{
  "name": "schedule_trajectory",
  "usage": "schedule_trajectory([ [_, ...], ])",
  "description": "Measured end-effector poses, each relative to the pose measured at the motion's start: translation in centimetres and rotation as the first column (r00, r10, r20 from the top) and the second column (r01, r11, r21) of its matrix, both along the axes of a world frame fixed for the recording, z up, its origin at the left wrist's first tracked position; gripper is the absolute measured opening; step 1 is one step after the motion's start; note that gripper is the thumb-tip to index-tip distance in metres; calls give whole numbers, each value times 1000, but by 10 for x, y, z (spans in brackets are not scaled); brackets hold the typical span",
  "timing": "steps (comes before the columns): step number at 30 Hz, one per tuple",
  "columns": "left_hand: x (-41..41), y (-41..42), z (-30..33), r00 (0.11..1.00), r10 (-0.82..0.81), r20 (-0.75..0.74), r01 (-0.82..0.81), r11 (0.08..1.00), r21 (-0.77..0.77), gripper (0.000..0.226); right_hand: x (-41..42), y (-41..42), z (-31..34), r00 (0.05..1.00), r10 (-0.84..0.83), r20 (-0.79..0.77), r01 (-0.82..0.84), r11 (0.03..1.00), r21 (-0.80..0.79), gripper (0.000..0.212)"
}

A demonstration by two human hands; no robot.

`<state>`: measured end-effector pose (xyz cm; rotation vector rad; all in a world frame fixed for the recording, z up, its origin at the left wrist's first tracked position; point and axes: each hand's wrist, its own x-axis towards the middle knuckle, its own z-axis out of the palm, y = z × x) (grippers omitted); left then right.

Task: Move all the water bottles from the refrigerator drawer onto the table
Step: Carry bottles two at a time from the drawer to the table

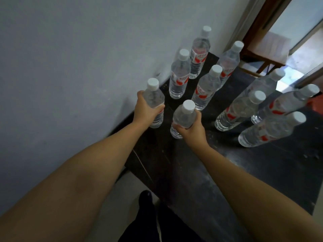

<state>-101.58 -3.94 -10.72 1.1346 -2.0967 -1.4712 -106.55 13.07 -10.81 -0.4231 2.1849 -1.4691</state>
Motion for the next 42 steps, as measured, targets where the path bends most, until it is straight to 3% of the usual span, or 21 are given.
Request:
schedule_trajectory([
  [6,6,7,-10,997,-28,-75,29,999,21,73,-4,-3,-6,1000,4,-24,-3,999,40,77],
  [18,-1,5,-7,998,-48,-51,49,999,11,77,1,-5,-14,999,-35,-17,36,999,40,81],
  [24,8,0,-2,992,-91,87,89,996,28,91,-1,-5,-11,998,-44,37,40,994,106,88],
  [27,24,-5,2,967,-140,213,137,990,32,91,0,0,-10,990,-66,121,36,972,231,87],
  [29,38,-7,5,938,-169,303,178,984,-1,84,3,4,-8,983,-45,180,-35,907,419,82],
  [32,61,-11,6,894,-209,397,239,971,-27,72,14,4,-3,963,151,224,-261,733,629,63],
  [38,108,-13,9,797,-306,521,365,931,-12,30,47,-18,12,884,439,160,-414,579,702,38],
  [42,140,-13,11,763,-323,560,378,926,19,21,64,-38,13,797,597,92,-445,476,758,36],
])
